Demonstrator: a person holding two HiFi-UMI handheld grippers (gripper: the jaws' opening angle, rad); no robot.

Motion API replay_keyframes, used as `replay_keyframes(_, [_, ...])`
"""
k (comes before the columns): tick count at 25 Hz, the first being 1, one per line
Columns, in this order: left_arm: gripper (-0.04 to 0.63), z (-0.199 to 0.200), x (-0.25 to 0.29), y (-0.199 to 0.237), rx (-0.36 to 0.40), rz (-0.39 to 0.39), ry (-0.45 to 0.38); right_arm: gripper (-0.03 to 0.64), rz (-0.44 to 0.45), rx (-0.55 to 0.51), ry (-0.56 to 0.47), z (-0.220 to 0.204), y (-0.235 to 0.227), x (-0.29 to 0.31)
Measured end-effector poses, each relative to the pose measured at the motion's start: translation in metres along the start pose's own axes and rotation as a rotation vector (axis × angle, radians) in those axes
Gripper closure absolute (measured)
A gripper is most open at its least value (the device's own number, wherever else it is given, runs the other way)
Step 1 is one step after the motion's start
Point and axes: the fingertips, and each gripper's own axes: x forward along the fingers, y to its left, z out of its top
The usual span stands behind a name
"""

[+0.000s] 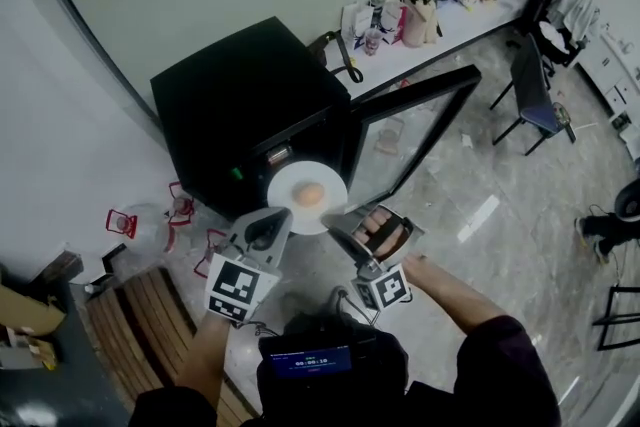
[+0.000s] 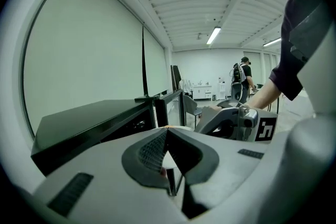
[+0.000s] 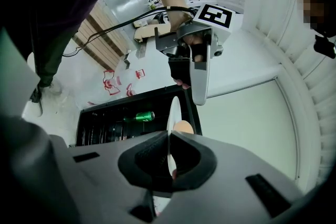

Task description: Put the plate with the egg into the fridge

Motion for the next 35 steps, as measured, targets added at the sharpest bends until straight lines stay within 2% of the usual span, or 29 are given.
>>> replay_keyframes(3, [0.586,-0.010,-0.005,0.006,-0.030,0.004,-0.007,0.597,0.016,-0.001,-0.001,0.004,0.010,0.009])
replay_keyframes(7, [0.586,-0.043,-0.013,0.018,-0.084,0.019,0.007,0.597,0.040,0.006,0.024,0.007,0.034,0.037])
replay_keyframes(13, [0.586,-0.095,-0.009,0.038,-0.154,0.060,0.019,0.597,0.126,-0.029,0.091,-0.007,0.098,0.108])
replay_keyframes(18, [0.586,-0.131,0.004,0.049,-0.174,0.082,0.012,0.597,0.174,-0.086,0.143,-0.035,0.143,0.178])
replay_keyframes(23, [0.586,-0.169,0.022,0.066,-0.199,0.127,0.027,0.595,0.196,-0.165,0.152,-0.064,0.175,0.234])
replay_keyframes(28, [0.586,-0.214,0.048,0.081,-0.199,0.194,0.060,0.597,0.192,-0.195,0.141,-0.075,0.195,0.260])
replay_keyframes(33, [0.586,-0.239,0.068,0.086,-0.197,0.182,0.090,0.597,0.190,-0.201,0.121,-0.077,0.206,0.275])
replay_keyframes(35, [0.586,-0.242,0.069,0.088,-0.195,0.176,0.097,0.597,0.227,-0.175,0.124,-0.076,0.212,0.278])
